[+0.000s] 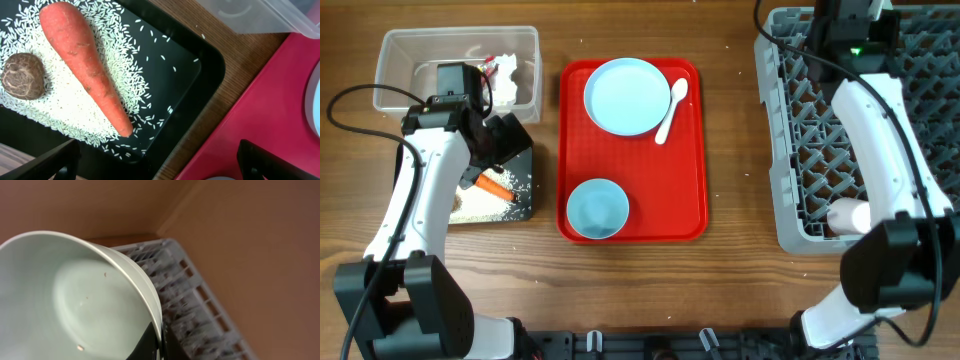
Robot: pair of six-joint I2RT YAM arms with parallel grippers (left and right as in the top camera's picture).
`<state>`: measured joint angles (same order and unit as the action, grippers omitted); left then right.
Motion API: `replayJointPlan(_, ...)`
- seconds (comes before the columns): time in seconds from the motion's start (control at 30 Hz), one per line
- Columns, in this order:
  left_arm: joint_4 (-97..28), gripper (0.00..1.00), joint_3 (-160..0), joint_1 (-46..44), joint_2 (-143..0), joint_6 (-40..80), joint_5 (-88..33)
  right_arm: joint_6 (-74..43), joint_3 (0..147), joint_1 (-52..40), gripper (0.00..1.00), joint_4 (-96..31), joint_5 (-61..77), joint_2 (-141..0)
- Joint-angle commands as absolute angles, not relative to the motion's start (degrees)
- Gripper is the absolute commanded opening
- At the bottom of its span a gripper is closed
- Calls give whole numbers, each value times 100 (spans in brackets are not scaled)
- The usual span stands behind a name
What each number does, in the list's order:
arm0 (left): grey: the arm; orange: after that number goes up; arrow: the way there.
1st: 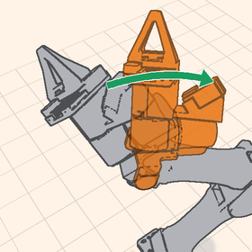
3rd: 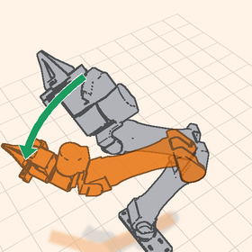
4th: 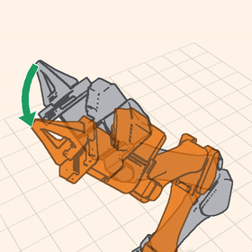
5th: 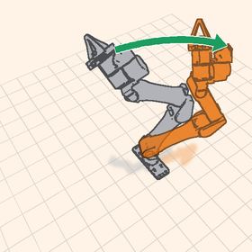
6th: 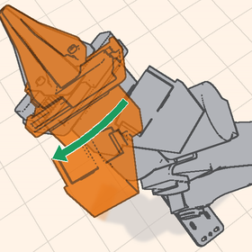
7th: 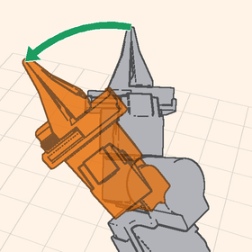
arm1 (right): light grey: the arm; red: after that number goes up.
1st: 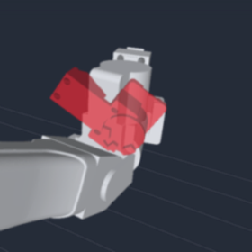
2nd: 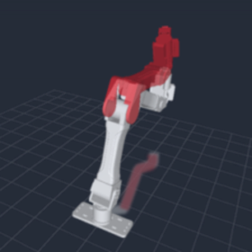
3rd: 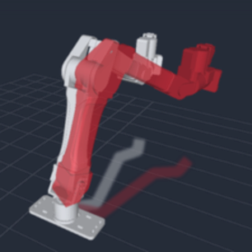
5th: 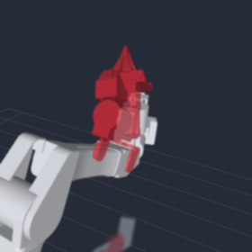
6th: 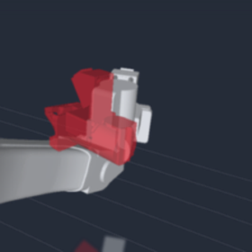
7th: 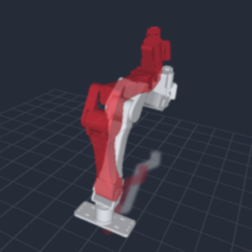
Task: Sort waste into correct bins and load items into the dishwasher rack
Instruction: 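Carry the green bowl into the dish rack and release it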
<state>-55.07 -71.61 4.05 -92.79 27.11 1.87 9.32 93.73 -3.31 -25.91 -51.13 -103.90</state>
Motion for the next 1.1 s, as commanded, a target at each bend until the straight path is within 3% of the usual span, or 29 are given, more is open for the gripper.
replayJointPlan(0.0, -5509, 100, -7124, 436, -9284, 2746, 246, 2783, 9341, -386, 4, -2171, -5638, -10895)
replayJointPlan(0.03, -5509, 100, -7124, 436, -9284, 2746, 246, 3304, 9341, -390, 4, -2099, -5752, -11089)
replayJointPlan(0.17, -5509, 100, -7124, 436, -9284, 2746, 246, 3592, 9341, -454, 4, -2217, -5990, -11493)
replayJointPlan(0.5, -5509, 100, -7124, 436, -9284, 2746, 246, 3533, 9330, -567, 4, -2644, -5924, -11681)
replayJointPlan(0.7, -5509, 100, -7124, 436, -9284, 2746, 246, 2810, 9330, -825, 4, -3258, -5367, -11681)
replayJointPlan(1.07, -5509, 100, -7124, 436, -9284, 2746, 246, 2794, 9330, -1166, 4, -2731, -5745, -11681)
